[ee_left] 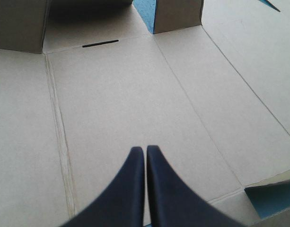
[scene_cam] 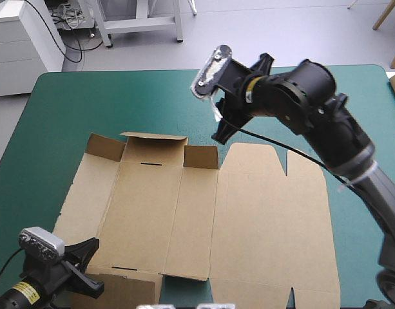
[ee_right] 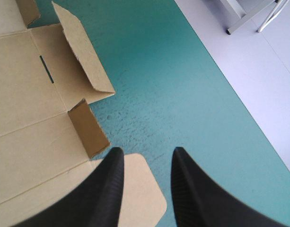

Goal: Fold the box

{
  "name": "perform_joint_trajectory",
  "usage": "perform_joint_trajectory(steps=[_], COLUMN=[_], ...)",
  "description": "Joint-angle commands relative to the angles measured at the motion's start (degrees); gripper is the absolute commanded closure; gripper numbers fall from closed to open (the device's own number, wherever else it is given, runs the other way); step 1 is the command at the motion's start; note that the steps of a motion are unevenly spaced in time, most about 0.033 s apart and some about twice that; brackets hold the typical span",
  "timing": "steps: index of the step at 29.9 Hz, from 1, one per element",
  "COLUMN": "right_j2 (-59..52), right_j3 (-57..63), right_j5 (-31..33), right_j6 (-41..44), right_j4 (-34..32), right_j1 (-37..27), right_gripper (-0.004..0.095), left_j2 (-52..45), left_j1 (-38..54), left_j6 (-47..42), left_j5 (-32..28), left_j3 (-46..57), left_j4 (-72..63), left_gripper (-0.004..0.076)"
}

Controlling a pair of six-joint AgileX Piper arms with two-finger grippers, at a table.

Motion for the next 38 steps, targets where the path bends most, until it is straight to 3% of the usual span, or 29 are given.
perform_joint_trajectory(steps=[1, 4, 12, 19, 27, 38], right_j2=[-9.01, -15.21, -29.55, -42.29, -57.72, -72.18], right_j3=[6.43, 13.81, 34.94, 53.68, 74.27, 86.61], right_j5=[-2.49, -2.49, -6.66, -12.44, -23.62, -25.31], right_j6=[4.15, 6.23, 7.1, 11.15, 18.72, 26.67], right_j4=[-3.03, -3.23, 2.43, 6.08, 6.43, 5.82], right_j1=[0.09, -0.49, -5.27, -5.6, -5.6, -5.6], right_gripper=[0.0778, 0.0928, 0.093, 0.093, 0.093, 0.0929], left_j2=[0.74, 0.74, 0.74, 0.74, 0.74, 0.74], left_j1=[-0.37, -0.37, -0.37, -0.37, -0.37, -0.37], left_j6=[-0.04, -0.04, -0.04, -0.04, -0.04, -0.04], left_j5=[-3.61, -3.61, -3.61, -3.61, -3.61, -3.53], left_j3=[-1.84, -1.84, -1.84, -1.84, -1.84, -1.84], left_j4=[-1.04, -1.04, -1.04, -1.04, -1.04, -1.04], left_gripper=[0.0731, 0.0731, 0.0731, 0.0731, 0.0731, 0.0731])
